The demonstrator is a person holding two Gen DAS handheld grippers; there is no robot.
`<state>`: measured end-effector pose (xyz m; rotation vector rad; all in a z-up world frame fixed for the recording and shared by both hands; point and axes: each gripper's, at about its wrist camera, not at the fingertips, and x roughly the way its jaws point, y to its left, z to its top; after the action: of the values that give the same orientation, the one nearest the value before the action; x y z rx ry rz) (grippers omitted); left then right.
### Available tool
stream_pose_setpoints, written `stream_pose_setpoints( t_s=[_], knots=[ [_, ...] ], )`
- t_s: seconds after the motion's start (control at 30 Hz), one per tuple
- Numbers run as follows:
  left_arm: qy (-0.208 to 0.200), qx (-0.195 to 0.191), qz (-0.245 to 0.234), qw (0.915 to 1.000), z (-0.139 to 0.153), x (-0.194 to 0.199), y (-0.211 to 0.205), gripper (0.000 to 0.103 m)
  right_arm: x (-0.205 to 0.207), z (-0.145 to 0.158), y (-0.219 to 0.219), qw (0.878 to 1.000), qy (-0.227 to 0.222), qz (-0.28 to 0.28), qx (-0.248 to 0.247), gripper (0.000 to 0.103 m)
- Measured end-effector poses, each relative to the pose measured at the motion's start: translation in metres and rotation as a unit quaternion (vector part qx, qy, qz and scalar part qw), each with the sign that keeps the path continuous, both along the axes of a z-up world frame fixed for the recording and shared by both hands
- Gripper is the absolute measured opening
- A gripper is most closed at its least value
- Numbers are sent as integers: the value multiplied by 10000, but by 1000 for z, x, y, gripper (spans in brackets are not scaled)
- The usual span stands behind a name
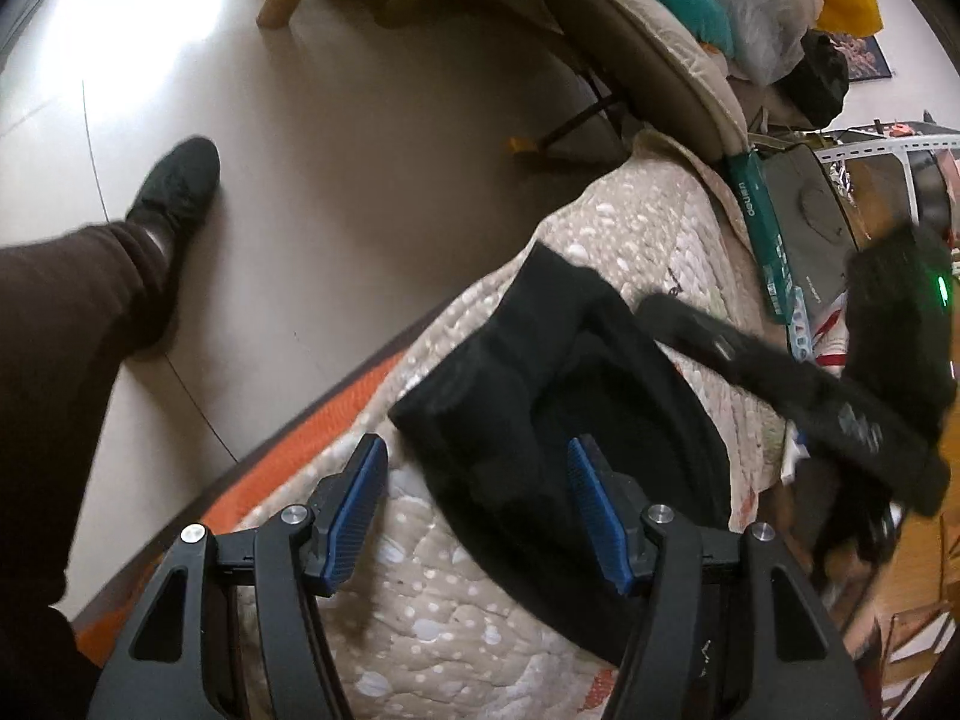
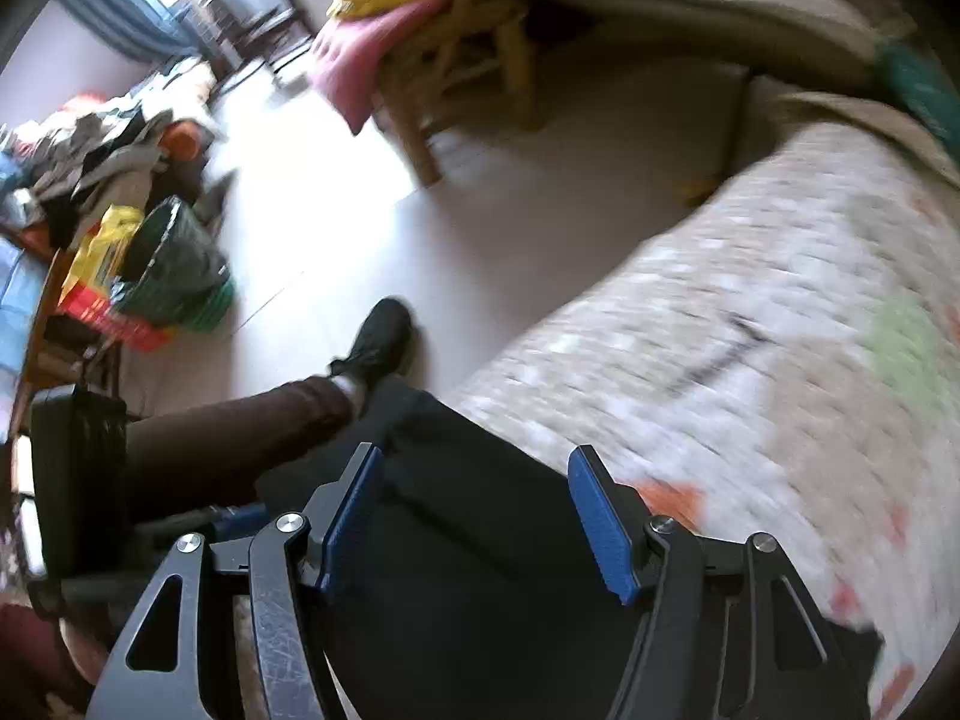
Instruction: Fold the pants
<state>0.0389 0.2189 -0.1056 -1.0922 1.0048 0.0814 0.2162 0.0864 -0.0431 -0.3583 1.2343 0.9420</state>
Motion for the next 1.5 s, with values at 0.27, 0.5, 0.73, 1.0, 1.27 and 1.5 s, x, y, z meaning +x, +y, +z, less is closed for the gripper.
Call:
stream_pose_setpoints(
  t_s=[0.27, 0.5, 0.73, 1.0, 1.27, 1.5],
  knots=[
    [133, -69, 1, 9999, -8, 4, -6, 63, 10, -47, 63, 9955, 573, 615, -440, 69],
    [89, 233, -256, 9994, 2, 8, -11, 21, -9, -53, 73, 9917, 541, 1024, -553, 21],
    [-411, 527, -408, 9969, 40, 0, -17, 16, -18, -6, 51, 9967, 195, 777, -88, 17],
    [-809, 621, -886, 9908, 85, 7, -64, 15, -27, 56, -10, 9983, -239, 349, 413, 17],
    [-811, 960, -1985, 9720, 96, 38, -164, 16, -15, 74, -130, 9946, -322, -695, 704, 17],
    [-774, 1575, -3085, 9349, 83, 38, -246, 26, -12, 36, -244, 9834, -59, -1718, 574, 33]
  ],
)
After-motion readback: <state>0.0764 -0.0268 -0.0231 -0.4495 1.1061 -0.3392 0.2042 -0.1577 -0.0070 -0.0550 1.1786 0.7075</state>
